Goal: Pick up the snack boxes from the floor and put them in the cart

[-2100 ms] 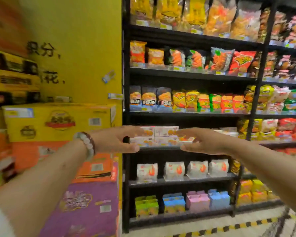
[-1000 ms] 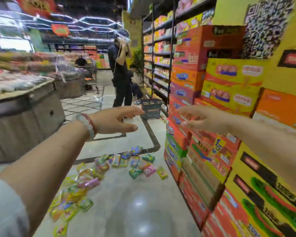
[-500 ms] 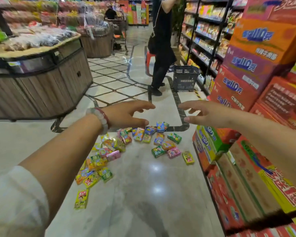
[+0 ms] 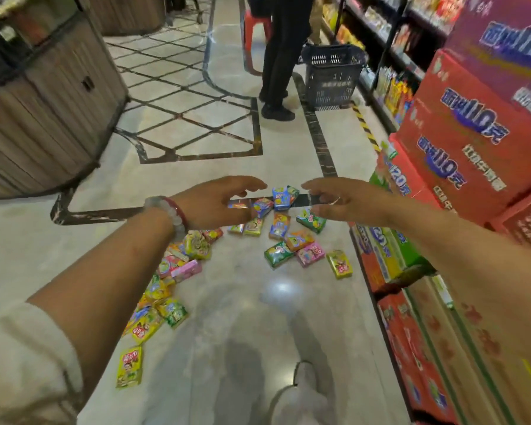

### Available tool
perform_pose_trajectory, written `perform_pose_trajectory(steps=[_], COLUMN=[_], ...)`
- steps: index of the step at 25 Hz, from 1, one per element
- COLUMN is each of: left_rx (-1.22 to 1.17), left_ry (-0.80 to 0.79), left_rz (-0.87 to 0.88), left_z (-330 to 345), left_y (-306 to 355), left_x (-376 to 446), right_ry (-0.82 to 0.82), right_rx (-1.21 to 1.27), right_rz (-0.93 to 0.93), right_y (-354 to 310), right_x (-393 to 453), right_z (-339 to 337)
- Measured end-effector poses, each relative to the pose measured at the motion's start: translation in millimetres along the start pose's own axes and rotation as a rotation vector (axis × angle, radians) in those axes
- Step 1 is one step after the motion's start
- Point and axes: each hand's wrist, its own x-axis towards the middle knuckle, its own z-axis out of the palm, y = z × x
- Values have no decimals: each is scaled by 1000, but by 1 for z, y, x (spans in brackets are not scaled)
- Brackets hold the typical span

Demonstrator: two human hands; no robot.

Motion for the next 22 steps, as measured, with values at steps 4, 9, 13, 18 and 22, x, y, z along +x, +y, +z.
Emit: perform_pose_trajectory(steps=[4,9,13,18,22], left_rx=[-109,-151,-203,-198,-193], left_ry=[-29,-86,-128,-191,-204], left_rz=[-30,-118,-156,-172,-207], left_z=[30,60,97,214,355], left_y=[-41,-112,-178,-273,-366], left_x=[90,182,261,359,437], right_ry=[-50,-171,-212,-246,-288], right_rx=[-46,-50,-60,-188,-312], right_rz=[51,122,189,175,137], right_y=[66,125,188,317,443], right_x=[85,185,270,371,449], right_z=[-1,7,34,122,223])
